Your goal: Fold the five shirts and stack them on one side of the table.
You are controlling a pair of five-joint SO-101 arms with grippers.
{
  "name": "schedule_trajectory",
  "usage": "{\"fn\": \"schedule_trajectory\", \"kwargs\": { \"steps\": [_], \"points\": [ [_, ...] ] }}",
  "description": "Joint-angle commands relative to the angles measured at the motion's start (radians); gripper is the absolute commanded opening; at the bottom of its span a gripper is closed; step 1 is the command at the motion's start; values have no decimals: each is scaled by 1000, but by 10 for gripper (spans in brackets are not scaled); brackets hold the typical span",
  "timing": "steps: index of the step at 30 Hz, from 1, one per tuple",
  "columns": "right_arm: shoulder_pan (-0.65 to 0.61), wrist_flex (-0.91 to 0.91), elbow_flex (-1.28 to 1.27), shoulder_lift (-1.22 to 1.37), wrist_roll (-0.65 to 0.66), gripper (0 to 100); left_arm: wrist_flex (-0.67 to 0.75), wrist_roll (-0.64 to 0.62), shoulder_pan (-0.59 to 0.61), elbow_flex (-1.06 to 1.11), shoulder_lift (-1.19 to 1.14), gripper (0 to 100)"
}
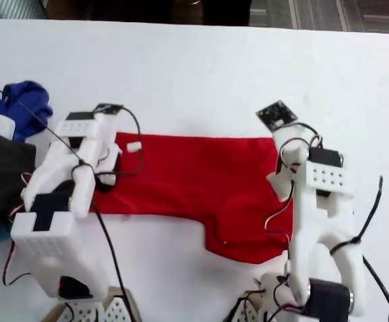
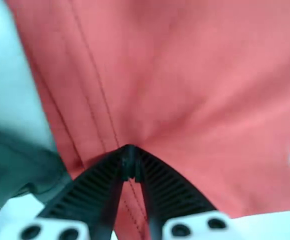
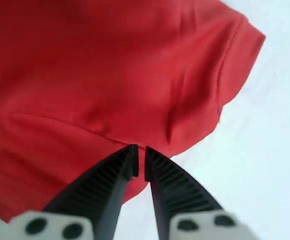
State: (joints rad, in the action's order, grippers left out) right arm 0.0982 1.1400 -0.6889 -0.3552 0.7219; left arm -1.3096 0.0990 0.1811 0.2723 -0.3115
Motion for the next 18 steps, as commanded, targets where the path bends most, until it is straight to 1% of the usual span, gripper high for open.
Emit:
{"fn": "schedule_trajectory", "kwargs": {
  "steps": [1, 5, 7, 10, 13, 15, 18],
  "points": [
    [-28, 54, -6, -62, 28, 38, -2, 6, 58, -28, 34, 25],
    [-64, 65, -6, -58, 60, 35, -2, 6, 121, -31, 34, 25],
    [-81, 64, -2, -61, 57, 35, -2, 35, 138, -31, 41, 25],
    [-127, 65, 0, -67, 31, 38, -2, 52, 133, -22, 106, 25],
    [-191, 85, -6, -65, -2, 43, -3, 58, 104, -22, 187, 25],
    [-240, 128, 0, -68, 0, 88, -26, 87, 78, -24, 233, 25],
    [-358, 185, -12, -84, 3, 197, -58, 112, 54, -22, 287, 25]
  ]
}}
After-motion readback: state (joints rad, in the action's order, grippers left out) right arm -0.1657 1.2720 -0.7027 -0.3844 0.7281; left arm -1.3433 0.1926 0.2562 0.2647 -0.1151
